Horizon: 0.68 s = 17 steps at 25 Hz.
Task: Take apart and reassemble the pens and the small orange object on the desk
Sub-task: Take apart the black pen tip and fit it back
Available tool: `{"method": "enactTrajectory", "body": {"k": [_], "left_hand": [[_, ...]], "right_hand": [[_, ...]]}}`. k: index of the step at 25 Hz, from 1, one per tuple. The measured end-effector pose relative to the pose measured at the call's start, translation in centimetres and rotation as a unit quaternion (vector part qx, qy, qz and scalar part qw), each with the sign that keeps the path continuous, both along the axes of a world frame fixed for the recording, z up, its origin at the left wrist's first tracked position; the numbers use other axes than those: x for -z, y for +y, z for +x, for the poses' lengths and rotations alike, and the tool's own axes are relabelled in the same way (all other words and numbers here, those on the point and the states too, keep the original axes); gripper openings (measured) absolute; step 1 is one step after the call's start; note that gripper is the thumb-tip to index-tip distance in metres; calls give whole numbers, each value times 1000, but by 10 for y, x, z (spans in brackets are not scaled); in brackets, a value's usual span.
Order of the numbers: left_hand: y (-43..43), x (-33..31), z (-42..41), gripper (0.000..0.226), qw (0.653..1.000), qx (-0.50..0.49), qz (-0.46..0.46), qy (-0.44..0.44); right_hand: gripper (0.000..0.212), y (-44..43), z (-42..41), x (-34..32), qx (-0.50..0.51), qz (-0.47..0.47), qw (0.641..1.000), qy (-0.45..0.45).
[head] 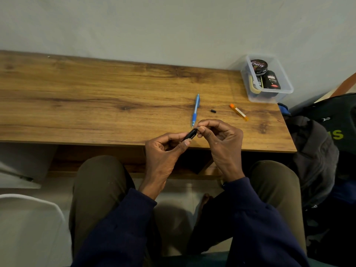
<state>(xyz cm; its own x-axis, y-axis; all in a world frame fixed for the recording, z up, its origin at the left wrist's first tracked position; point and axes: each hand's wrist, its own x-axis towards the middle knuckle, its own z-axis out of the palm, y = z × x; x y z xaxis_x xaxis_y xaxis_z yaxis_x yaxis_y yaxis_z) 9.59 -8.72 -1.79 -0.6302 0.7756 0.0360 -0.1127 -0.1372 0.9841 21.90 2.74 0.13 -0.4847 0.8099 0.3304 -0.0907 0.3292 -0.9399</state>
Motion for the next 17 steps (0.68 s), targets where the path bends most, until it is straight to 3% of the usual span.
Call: {"method": "enactTrajectory", "body": {"k": [12,17], "left_hand": [[-1,-3,1,22,1000,-13,-5,14],[-2,-2,0,21,1000,-19,-6,7]], "right_hand": [[13,-3,2,-7,-3,62,996,-57],[16,-5,2,-2,-11,33,999,-37]]}}
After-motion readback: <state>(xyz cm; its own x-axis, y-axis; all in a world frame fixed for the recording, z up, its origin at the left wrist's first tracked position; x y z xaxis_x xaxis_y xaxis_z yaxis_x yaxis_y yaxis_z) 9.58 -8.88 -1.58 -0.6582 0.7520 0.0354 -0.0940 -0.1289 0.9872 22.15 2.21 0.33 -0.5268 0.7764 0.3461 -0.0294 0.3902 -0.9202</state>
